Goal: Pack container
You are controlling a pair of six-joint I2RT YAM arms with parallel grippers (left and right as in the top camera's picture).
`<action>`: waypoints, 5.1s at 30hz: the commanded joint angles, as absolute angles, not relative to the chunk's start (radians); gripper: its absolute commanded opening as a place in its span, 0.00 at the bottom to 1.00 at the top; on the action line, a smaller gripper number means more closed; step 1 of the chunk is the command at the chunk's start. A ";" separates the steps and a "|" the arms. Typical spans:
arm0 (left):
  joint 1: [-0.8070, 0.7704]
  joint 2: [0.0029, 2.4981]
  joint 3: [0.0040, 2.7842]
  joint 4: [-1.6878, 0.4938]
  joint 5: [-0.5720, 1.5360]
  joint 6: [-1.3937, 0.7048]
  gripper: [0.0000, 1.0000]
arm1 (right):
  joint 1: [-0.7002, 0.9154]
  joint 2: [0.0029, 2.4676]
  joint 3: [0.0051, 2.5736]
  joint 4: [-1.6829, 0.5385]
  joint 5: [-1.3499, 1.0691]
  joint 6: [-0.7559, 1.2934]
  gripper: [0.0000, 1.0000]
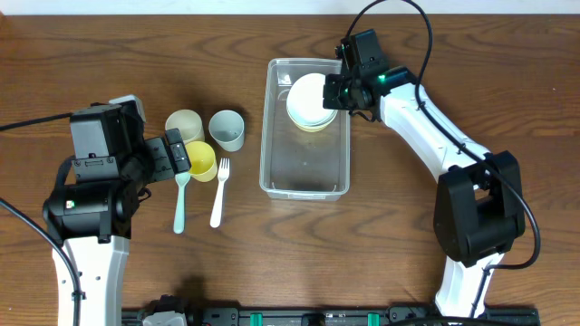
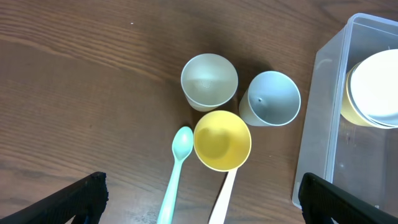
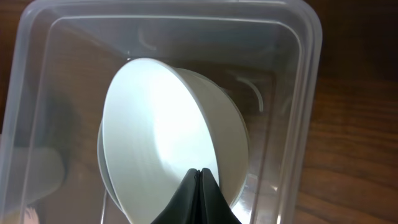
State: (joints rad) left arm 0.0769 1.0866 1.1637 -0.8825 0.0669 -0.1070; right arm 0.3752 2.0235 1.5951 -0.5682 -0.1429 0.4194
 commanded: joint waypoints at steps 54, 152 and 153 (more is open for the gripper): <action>0.080 1.085 1.184 -0.882 0.051 -0.098 0.98 | 0.385 2.052 1.697 -0.685 -0.132 0.500 0.26; 0.080 1.085 1.184 -0.882 0.051 -0.098 0.98 | 0.228 2.080 1.666 -0.895 0.120 -0.086 0.21; 0.080 1.085 1.184 -0.882 0.051 -0.098 0.98 | 0.228 2.080 1.666 -0.891 0.096 -0.123 0.21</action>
